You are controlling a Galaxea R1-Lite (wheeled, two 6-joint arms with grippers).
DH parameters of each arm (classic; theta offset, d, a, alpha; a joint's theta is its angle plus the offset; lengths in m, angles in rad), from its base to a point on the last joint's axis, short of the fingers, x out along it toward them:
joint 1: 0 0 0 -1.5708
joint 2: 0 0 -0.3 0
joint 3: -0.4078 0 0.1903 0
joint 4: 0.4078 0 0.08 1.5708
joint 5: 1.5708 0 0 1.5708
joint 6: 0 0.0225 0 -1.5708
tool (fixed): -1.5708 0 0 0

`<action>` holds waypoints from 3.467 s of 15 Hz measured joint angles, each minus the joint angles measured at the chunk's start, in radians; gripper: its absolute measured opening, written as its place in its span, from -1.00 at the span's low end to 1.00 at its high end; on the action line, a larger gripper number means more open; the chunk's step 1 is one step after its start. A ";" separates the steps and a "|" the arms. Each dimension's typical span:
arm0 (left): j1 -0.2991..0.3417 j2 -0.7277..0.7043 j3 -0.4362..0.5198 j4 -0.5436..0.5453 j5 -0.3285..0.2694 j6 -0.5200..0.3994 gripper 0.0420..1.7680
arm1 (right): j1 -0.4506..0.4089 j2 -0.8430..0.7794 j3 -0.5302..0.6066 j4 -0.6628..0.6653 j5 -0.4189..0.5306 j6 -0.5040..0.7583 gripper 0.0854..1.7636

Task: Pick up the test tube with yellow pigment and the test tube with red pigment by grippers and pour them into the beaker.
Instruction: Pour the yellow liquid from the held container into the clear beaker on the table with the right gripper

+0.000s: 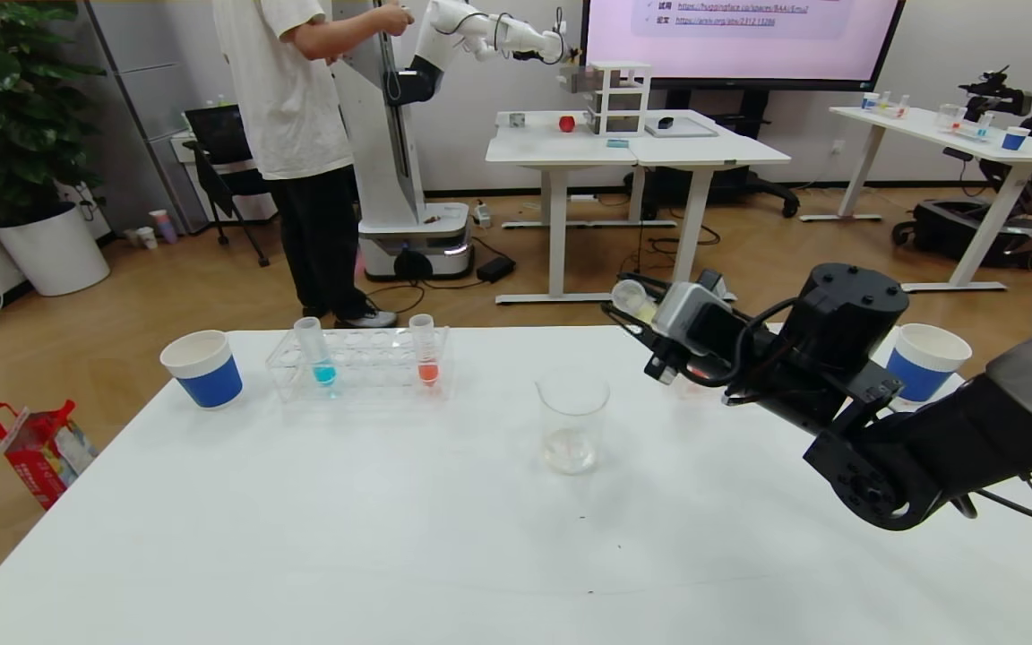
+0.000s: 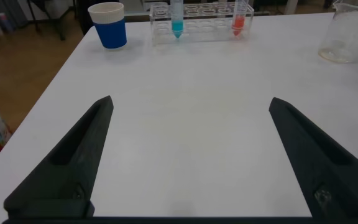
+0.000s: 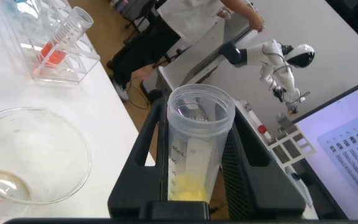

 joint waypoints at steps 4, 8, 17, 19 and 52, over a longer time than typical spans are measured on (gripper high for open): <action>0.000 0.000 0.000 0.000 0.000 0.000 0.98 | 0.019 0.031 0.033 -0.059 0.041 -0.136 -0.50; 0.000 0.000 0.000 0.000 0.000 0.000 0.98 | 0.021 0.059 0.042 -0.053 0.073 -0.278 -0.50; 0.000 0.000 0.000 0.000 0.000 0.000 0.98 | 0.002 0.099 0.014 -0.052 0.069 -0.522 -0.50; 0.000 0.000 0.000 0.000 0.000 0.000 0.98 | -0.003 0.103 0.002 -0.052 0.063 -0.578 -0.50; 0.000 0.000 0.000 0.000 0.000 0.000 0.98 | -0.003 0.194 -0.089 -0.055 0.264 -0.914 -0.50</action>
